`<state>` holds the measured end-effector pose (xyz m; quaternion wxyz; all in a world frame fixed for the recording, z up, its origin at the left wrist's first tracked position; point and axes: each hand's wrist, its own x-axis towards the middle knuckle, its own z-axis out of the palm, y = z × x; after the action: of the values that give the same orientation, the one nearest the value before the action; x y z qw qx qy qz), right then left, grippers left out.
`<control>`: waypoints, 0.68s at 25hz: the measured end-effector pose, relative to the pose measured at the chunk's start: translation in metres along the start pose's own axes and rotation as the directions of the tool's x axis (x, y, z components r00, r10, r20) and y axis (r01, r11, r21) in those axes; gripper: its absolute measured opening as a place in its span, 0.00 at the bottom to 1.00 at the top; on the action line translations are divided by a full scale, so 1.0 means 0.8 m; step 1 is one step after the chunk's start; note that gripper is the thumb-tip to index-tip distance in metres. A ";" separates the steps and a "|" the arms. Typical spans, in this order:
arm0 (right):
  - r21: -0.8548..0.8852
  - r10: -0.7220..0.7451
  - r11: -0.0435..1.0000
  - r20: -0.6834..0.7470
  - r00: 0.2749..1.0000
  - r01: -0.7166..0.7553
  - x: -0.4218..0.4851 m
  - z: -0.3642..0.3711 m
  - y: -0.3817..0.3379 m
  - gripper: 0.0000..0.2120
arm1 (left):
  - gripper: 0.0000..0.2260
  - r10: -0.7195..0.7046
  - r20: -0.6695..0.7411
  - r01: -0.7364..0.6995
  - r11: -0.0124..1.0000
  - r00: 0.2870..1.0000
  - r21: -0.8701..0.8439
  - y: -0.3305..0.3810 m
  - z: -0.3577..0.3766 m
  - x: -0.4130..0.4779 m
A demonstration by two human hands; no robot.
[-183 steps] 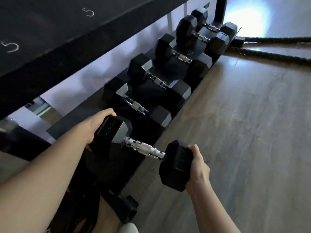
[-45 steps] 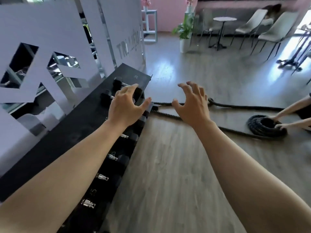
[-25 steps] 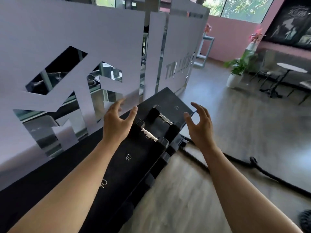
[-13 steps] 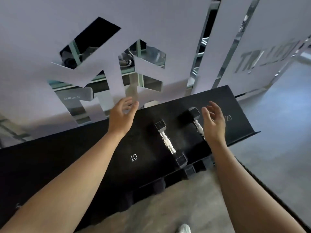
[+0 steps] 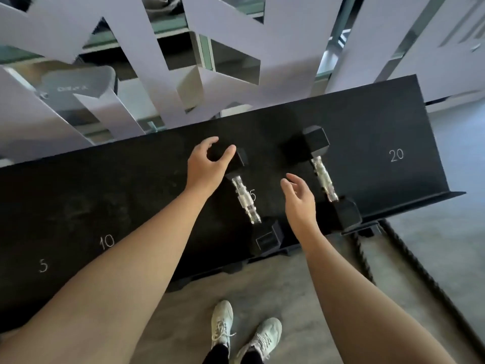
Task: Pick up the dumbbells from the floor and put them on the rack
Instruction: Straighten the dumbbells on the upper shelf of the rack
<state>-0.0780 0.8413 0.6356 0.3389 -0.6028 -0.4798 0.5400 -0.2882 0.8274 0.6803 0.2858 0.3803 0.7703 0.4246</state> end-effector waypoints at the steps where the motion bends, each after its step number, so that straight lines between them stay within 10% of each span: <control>1: 0.003 0.039 0.999 0.001 0.999 -0.039 0.008 0.004 0.022 0.14 | 0.24 -0.011 0.001 0.011 1.000 1.000 0.013 -0.009 0.014 0.013; 17: -0.065 0.426 0.902 -0.029 0.904 -0.427 0.014 0.040 0.120 0.06 | 0.17 0.070 -0.037 -0.063 0.984 0.997 0.166 -0.048 0.069 0.070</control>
<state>-0.0894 0.8184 0.5370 0.1948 -0.7084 -0.3524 0.5797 -0.2897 0.8851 0.6140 0.2226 0.4191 0.7955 0.3768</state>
